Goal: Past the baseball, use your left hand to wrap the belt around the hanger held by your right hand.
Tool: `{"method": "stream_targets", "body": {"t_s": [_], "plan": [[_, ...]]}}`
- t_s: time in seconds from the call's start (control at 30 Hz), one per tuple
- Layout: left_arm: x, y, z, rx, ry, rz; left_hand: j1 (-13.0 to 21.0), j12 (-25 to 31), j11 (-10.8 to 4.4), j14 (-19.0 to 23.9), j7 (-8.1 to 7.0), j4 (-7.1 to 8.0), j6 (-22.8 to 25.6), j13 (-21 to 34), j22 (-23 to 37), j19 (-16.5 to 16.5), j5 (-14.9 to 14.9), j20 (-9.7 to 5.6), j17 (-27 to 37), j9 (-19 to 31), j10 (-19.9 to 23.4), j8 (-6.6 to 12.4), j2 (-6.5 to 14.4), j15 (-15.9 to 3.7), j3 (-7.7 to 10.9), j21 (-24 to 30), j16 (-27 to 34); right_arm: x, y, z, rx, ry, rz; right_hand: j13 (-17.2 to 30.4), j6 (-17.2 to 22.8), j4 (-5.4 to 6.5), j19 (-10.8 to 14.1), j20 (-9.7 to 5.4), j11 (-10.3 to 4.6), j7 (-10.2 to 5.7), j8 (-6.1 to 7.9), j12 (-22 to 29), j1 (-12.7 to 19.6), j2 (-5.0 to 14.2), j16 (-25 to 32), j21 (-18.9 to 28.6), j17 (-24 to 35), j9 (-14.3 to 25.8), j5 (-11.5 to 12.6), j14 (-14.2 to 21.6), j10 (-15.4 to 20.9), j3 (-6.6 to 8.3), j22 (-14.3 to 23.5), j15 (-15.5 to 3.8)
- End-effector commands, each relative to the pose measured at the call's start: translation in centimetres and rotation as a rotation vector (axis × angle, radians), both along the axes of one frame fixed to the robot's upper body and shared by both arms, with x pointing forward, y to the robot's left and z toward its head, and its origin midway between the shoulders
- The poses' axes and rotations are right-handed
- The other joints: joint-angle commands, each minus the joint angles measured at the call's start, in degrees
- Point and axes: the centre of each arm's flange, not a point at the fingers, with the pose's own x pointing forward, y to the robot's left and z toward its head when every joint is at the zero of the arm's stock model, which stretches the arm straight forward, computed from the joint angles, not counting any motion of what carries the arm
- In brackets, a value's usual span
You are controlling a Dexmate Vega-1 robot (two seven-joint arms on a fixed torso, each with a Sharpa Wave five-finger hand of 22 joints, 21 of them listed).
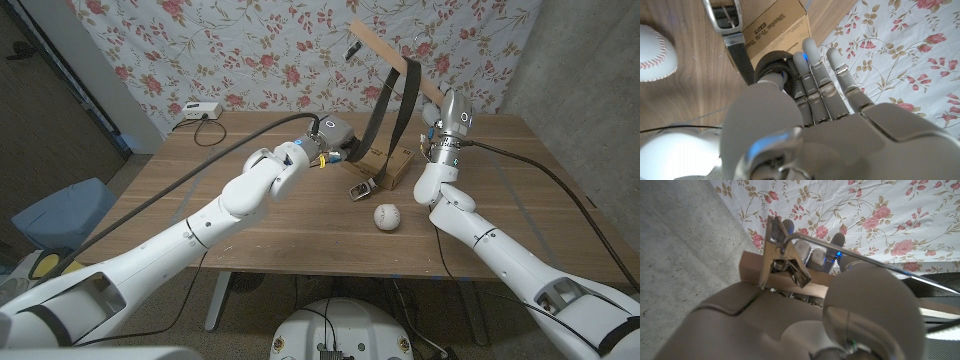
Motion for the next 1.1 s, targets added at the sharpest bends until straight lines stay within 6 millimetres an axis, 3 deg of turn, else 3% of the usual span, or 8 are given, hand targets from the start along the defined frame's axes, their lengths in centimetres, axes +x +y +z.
{"method": "stream_targets", "body": {"t_s": [0.03,0.33,0.57,0.67,0.87,1.1], "plan": [[-3.3,-2.6,-1.7,0.064,0.074,-0.103,1.0,-0.2,-4.51,0.6,-0.02,0.22,0.9,0.3,0.0,0.7,0.4,-0.02,0.2,1.5,5.1,2.30,0.3,-4.04,0.23,0.5,-0.4,0.8,-1.1,-0.4,0.007,0.028,-0.090,0.2,0.1,-0.07,0.5,-6.53,-0.59,0.00,0.30,0.2,-4.0,4.69,0.4,0.2,0.2,0.1,0.5,0.2,0.5,-0.16,0.1,-3.34],[-5.8,-4.2,-1.7,0.090,0.132,-0.192,1.2,-0.3,-4.20,1.2,0.50,0.17,1.0,0.6,0.1,0.8,0.5,0.04,0.5,1.5,5.5,2.35,0.4,-4.11,0.35,0.6,-0.6,1.3,-2.2,-1.0,0.027,0.055,-0.139,0.2,0.2,-0.09,0.4,-6.53,-0.54,0.01,0.42,0.2,-3.9,4.65,0.4,0.2,0.2,-0.1,0.5,0.2,0.5,-0.21,0.1,-3.33],[-8.0,-5.0,-0.4,0.043,0.140,-0.323,2.0,-0.6,-3.71,2.5,1.14,-0.41,1.7,0.4,0.1,2.4,0.7,-0.16,0.6,1.3,6.3,2.35,0.0,-4.14,0.64,1.3,-0.6,1.9,-2.8,-1.6,0.022,0.080,-0.166,0.2,0.2,-0.09,0.4,-6.50,-0.52,-0.01,0.54,0.2,-3.9,4.65,0.4,0.2,0.2,-0.1,0.5,0.2,0.6,-0.25,0.1,-3.33],[-8.8,-5.3,0.3,0.019,0.121,-0.370,2.4,-0.6,-3.79,3.7,1.22,-0.76,2.4,0.5,0.1,3.8,0.9,-0.88,0.7,0.8,7.0,2.24,-0.4,-4.22,0.82,1.9,-0.7,2.0,-2.9,-1.7,0.017,0.086,-0.172,0.2,0.0,-0.09,0.4,-6.53,-0.52,0.00,0.64,0.2,-3.9,4.64,0.4,0.2,0.2,0.0,0.5,0.2,0.6,-0.28,0.1,-3.33],[-11.0,-5.1,2.7,-0.098,-0.018,-0.491,2.4,-0.6,-4.28,7.2,0.75,-0.60,2.2,1.7,0.4,6.9,1.0,-3.99,0.7,1.0,6.7,1.96,-0.6,-4.24,0.64,3.5,-0.4,2.1,-3.2,-2.0,0.009,0.092,-0.179,0.2,0.0,-0.09,0.3,-6.51,-0.49,0.00,0.70,0.2,-3.9,4.64,0.4,0.2,0.2,-0.1,0.5,0.2,0.6,-0.32,0.1,-3.33],[-12.5,-4.6,5.1,-0.217,-0.111,-0.616,2.3,-1.1,-4.95,9.0,0.57,-0.41,2.7,1.0,0.1,8.9,1.3,-5.65,0.8,0.4,7.2,1.37,-1.1,-4.41,0.74,4.2,-0.8,2.1,-3.5,-2.3,-0.001,0.098,-0.192,0.2,-0.1,-0.07,0.3,-6.56,-0.48,-0.07,0.78,0.2,-3.8,4.64,0.4,0.2,0.2,-0.2,0.5,0.2,0.6,-0.37,0.1,-3.33]]}}
